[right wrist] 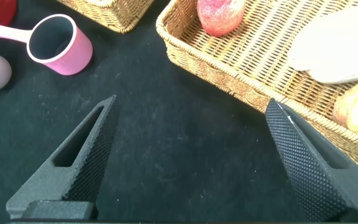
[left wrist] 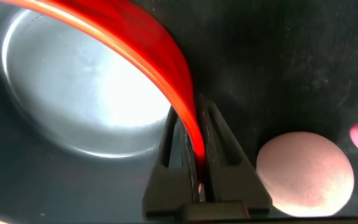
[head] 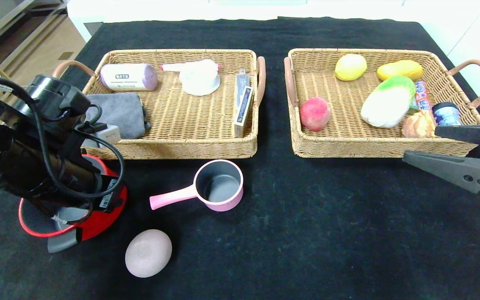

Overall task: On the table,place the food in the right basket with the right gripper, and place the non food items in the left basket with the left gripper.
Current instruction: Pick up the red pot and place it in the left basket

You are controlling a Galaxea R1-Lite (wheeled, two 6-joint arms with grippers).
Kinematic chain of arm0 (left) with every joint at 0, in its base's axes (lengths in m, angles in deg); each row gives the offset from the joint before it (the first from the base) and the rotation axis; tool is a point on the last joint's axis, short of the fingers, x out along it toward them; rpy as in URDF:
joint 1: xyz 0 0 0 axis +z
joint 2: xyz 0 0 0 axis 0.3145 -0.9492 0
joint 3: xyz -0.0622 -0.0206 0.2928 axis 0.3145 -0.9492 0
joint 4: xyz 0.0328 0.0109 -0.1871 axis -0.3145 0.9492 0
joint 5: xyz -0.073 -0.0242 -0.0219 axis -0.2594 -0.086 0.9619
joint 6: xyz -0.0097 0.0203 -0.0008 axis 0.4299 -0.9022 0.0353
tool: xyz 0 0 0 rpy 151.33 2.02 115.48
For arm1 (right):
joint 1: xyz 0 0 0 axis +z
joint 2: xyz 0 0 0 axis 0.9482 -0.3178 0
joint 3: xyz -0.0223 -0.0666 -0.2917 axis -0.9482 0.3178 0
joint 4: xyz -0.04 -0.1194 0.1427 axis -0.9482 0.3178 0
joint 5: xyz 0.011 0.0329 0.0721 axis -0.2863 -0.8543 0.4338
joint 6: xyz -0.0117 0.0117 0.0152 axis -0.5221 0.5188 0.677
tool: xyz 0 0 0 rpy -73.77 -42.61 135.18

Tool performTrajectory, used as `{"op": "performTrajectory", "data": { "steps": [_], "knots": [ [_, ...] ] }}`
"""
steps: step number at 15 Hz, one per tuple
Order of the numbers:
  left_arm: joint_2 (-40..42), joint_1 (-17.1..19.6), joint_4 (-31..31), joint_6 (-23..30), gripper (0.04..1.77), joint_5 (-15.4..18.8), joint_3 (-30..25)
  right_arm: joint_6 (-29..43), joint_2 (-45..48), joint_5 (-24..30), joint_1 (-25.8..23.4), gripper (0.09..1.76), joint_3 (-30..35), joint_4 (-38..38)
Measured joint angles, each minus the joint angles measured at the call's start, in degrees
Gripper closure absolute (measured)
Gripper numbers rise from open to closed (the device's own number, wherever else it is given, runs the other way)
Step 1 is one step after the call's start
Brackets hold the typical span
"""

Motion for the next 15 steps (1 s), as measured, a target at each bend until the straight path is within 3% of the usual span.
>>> {"op": "performTrajectory", "data": {
  "steps": [6,15],
  "knots": [
    [2.0,-0.6,0.0,-0.1,1.63,0.4,-0.2,0.0,0.0,0.0,0.0,0.14,0.0,0.0],
    [10.1,-4.6,3.9,-0.6,1.63,-0.5,1.8,0.0,-0.2,0.0,0.5,0.14,0.3,0.0]
  ]
}}
